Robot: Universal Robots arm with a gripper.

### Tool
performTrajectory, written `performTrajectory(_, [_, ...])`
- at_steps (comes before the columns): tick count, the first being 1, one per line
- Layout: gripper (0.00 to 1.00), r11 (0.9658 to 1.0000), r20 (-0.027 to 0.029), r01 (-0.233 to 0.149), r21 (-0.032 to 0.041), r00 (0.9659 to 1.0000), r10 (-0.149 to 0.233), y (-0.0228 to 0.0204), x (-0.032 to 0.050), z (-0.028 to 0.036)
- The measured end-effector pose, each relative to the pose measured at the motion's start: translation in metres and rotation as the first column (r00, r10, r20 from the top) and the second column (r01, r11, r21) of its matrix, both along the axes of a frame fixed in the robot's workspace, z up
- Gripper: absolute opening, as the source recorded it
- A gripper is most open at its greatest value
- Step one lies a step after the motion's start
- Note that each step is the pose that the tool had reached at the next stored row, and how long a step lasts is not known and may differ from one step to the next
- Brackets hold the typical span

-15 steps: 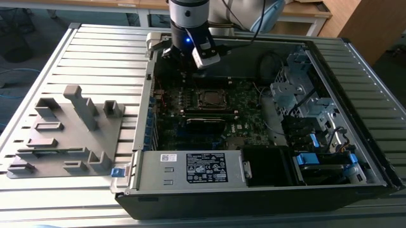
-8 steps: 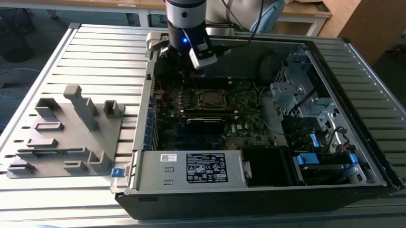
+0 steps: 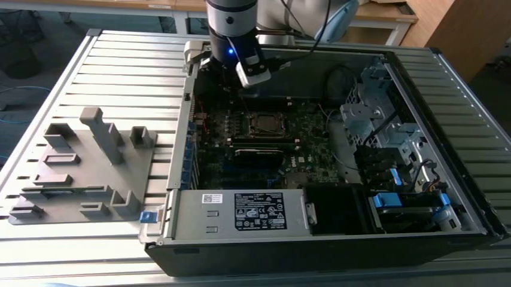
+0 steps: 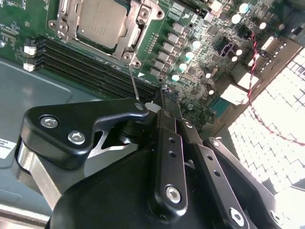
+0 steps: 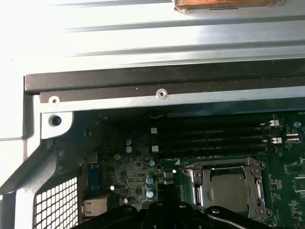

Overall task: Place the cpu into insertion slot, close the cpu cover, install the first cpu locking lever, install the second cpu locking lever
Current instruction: 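Install the first cpu locking lever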

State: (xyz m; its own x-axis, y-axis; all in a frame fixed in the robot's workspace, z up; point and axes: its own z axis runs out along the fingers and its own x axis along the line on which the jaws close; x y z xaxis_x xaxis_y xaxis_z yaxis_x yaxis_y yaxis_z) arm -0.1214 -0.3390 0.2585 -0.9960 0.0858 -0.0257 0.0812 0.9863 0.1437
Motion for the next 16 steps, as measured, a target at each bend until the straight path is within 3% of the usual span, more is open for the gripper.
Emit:
performTrajectory(2, [0.11, 1.0000, -0.0002, 0.000, 0.0028, 1.0000, 0.000, -0.0001, -0.0006, -0.0013])
performTrajectory(3, [0.11, 1.0000, -0.0003, 0.000, 0.0086, 1.0000, 0.000, -0.0001, -0.0009, -0.0015])
performTrajectory(4, [0.11, 0.9998, -0.0001, 0.000, 0.0191, 1.0000, 0.000, -0.0001, -0.0011, -0.0016])
performTrajectory(5, [0.11, 0.9997, -0.0001, 0.000, 0.0236, 1.0000, 0.000, 0.0000, -0.0011, -0.0017])
performTrajectory(7, [0.11, 0.9997, -0.0001, 0.000, 0.0241, 1.0000, 0.000, 0.0000, -0.0011, -0.0017])
performTrajectory(8, [0.11, 0.9995, -0.0002, 0.000, 0.0327, 1.0000, 0.000, -0.0001, -0.0011, -0.0016])
performTrajectory(9, [0.11, 0.9988, -0.0002, 0.000, 0.0494, 1.0000, 0.000, -0.0001, -0.0011, -0.0016])
performTrajectory(10, [0.11, 0.9986, -0.0002, 0.000, 0.0538, 1.0000, 0.000, -0.0001, -0.0011, -0.0016])
performTrajectory(16, [0.11, 0.9985, -0.0002, 0.000, 0.0544, 1.0000, 0.000, -0.0001, -0.0012, -0.0036])
